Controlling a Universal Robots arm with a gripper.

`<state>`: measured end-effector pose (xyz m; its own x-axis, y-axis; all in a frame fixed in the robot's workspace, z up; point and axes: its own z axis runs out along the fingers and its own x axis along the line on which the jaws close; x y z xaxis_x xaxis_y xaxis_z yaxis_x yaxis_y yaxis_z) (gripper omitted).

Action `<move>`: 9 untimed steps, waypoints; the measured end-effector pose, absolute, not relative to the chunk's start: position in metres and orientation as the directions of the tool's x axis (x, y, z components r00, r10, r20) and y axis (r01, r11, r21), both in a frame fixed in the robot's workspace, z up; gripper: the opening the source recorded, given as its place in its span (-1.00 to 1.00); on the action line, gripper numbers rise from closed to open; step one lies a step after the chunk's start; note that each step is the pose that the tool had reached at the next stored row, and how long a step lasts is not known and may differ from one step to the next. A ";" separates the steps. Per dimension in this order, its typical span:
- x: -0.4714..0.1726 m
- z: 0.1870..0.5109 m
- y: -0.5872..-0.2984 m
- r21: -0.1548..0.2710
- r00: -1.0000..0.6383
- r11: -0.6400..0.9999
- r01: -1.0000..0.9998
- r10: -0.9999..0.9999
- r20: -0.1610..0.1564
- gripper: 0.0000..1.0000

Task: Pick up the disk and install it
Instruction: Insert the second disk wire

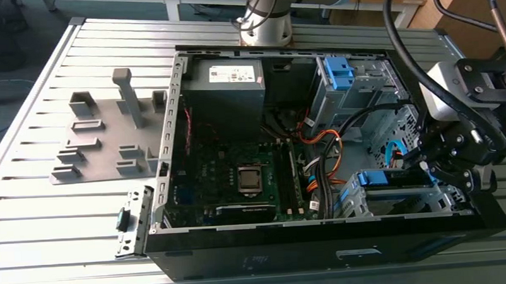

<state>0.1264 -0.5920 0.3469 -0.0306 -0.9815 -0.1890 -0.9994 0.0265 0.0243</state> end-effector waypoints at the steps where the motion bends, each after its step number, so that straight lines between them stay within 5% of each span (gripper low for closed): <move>1: 0.126 0.347 -0.592 0.024 -0.031 0.027 -0.999 -0.982 -0.189 -0.69; 9: 0.125 0.340 -0.592 0.024 -0.031 0.026 -0.999 -0.982 -0.188 -0.69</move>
